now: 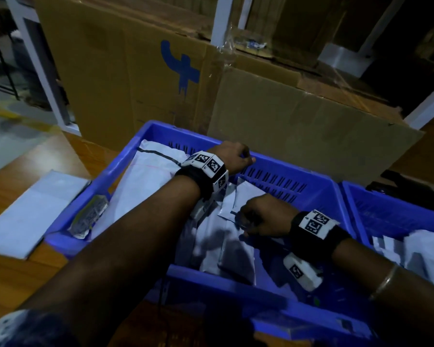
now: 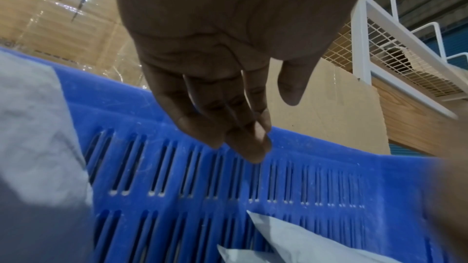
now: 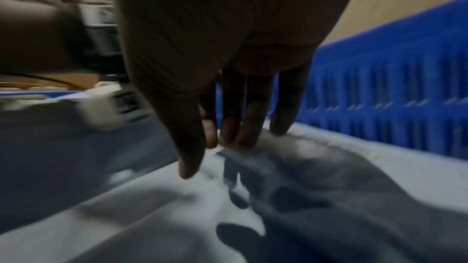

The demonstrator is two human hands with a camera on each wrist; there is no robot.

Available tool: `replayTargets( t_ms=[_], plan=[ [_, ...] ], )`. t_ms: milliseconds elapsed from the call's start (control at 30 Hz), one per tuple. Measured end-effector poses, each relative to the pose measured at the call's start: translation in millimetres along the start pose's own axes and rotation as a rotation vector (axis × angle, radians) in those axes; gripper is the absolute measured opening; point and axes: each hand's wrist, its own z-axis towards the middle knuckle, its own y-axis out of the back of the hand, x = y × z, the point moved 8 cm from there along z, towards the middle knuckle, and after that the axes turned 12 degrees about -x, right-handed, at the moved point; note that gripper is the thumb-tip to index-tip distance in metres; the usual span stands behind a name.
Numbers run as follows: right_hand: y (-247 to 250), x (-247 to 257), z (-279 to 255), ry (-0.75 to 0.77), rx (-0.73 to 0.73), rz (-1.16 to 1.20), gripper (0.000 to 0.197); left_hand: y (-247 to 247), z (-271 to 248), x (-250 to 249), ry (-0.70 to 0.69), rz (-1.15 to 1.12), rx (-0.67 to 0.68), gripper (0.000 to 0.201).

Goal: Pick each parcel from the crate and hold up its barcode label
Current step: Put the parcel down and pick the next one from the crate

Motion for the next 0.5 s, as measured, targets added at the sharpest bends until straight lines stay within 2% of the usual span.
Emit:
replayTargets(
  t_ms=[133,333,500],
  plan=[
    [-23,22,-3,0.082,0.185,0.042,0.021,-3,-2,-1,-0.002,-0.011,0.035,0.034],
    [-33,41,0,0.117,0.301,0.012,0.042,-3,-3,-6,-0.025,-0.002,0.025,0.035],
    [-46,59,-6,0.255,0.417,-0.107,0.05,-4,-4,-5,-0.023,-0.02,0.033,0.034]
  ],
)
